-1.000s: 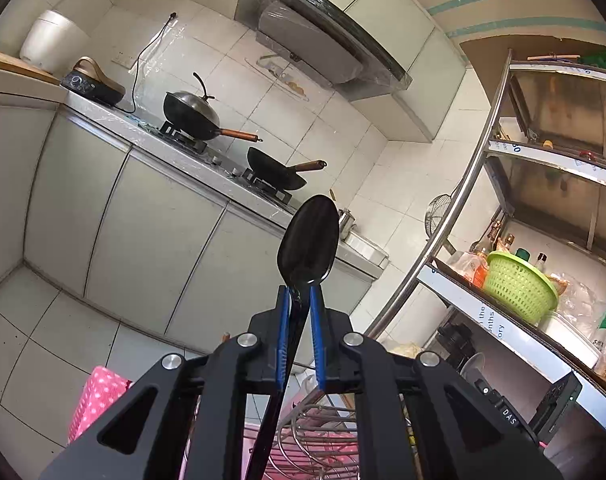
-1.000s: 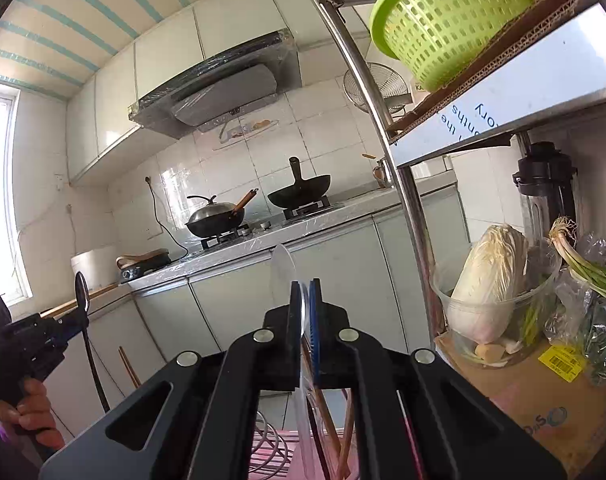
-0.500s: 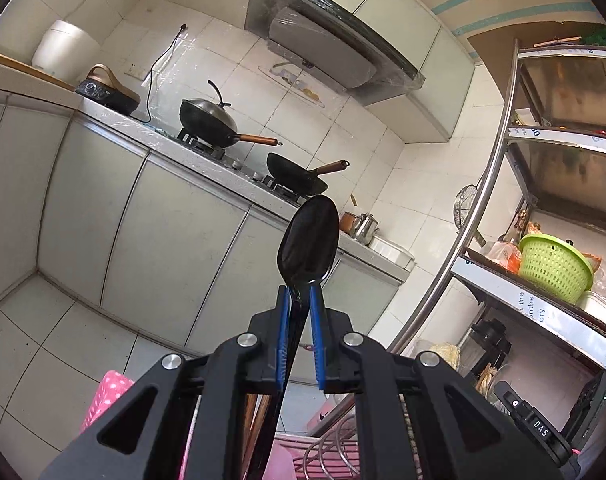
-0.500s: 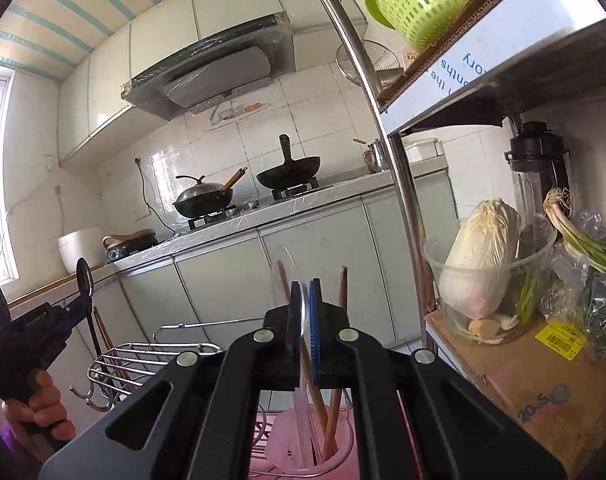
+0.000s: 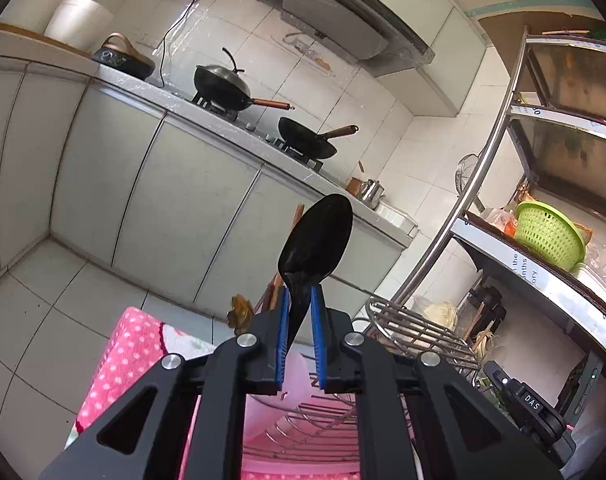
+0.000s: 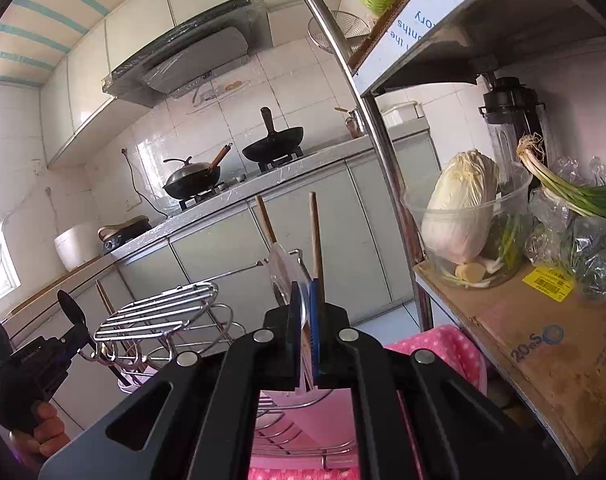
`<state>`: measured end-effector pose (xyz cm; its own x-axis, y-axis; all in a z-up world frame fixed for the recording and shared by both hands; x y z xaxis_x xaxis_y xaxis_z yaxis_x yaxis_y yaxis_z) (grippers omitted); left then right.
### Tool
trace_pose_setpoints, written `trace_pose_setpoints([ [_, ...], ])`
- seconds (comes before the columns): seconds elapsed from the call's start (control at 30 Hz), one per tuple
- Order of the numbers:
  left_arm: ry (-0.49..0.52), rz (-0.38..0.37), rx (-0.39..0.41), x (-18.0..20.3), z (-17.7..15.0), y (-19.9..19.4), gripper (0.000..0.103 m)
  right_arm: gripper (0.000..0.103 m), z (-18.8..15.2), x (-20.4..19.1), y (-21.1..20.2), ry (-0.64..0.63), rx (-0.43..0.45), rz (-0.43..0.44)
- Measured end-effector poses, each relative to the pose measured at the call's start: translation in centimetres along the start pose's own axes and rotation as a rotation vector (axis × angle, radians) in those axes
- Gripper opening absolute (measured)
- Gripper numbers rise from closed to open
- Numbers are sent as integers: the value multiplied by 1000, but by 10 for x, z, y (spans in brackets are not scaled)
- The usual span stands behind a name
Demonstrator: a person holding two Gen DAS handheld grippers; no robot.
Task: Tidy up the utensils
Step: 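Lower both spoons into the pink cup and open both tools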
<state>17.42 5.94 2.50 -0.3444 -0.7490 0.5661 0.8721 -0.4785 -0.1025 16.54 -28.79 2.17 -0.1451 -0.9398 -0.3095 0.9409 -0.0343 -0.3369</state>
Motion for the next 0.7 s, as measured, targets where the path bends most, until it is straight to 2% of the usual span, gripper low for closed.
trace_pose_setpoints([
  [0.23,-75,32,-94,-14,-22,5,10,4,-15,11,6,19,-77,-19],
  [0.7,-39,128,-187,-13,-37,12,6,4,-38,5,17,-37,-172,-34],
])
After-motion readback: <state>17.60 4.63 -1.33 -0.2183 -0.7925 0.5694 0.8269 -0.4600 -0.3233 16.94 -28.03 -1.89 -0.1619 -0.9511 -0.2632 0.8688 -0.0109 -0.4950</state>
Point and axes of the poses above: each gripper's, at about its wrist camera, not at the fingertips, and y roughly the way its jaws point, x to its right, z to its top, the point moved 8 cm from there along y, roughly the way its jaws point, and after that the axes turned 14 degrees about -z, right-handed, at the moved point
